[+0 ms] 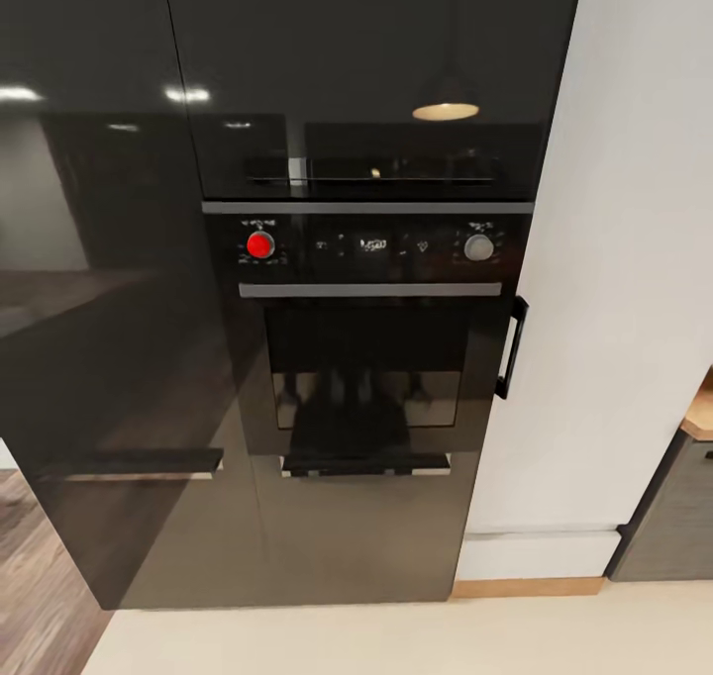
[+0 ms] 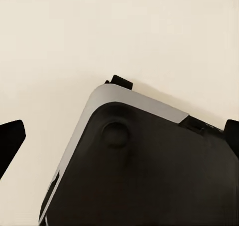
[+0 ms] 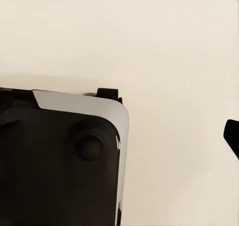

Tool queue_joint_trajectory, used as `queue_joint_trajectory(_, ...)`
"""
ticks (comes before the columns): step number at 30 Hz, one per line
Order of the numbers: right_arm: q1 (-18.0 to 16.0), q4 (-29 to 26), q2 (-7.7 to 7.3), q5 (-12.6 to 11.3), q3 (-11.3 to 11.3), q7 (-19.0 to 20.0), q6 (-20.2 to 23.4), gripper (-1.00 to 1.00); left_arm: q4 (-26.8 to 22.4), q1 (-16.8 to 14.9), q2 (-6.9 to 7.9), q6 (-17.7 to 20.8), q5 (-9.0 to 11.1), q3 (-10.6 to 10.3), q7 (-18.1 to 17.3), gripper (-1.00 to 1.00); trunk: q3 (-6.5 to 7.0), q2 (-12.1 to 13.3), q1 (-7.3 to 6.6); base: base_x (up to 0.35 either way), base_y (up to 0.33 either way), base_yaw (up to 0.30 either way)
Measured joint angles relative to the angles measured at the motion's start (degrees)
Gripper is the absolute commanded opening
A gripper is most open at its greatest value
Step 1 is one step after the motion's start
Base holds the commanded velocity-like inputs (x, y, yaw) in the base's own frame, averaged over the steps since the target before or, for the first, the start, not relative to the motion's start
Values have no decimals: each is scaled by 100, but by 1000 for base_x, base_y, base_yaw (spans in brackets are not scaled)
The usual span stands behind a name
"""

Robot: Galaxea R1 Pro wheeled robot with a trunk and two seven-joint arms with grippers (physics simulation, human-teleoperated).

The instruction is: Set up a coffee station on the kitchen countertop: keep the coffee maker on the countertop, move the bottle of coffee from the kitchen shelf to the counter next to the coffee maker, place a paper coffee filter on top of the coffee maker, put the saucer next to the coffee maker with the coffee cup on the saucer, and place the electric kettle next to the coffee maker.

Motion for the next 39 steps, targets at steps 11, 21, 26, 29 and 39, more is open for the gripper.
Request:
queue_joint_trajectory(11, 4, 184, 14, -26, -6, -75, -482, 100, 147, 1, -140, -268, -43, -33, 2, 100, 198, 442, -242, 0, 0, -1)
queue_joint_trajectory(21, 5, 206, -5, -182, -6, -77, -488, 100, 251, 2, -177, -564, -66, -46, -3, 100, 378, 843, -461, 0, 0, -206)
queue_joint_trajectory(26, 4, 206, 0, -186, -3, -76, -479, 100, 307, 1, -177, -644, -70, -49, -5, 100, 468, 1044, -571, 0, 0, -276)
queue_joint_trajectory(29, 4, 206, 6, -177, 0, -75, -476, 100, 322, 2, -178, -656, -75, -51, -6, 100, 522, 1164, -637, 0, 0, -279)
queue_joint_trajectory(39, 4, 209, 12, -150, 2, -82, -500, 100, 354, 2, -178, -917, -96, -72, -8, 100, 647, 1445, -791, 0, 0, -64)
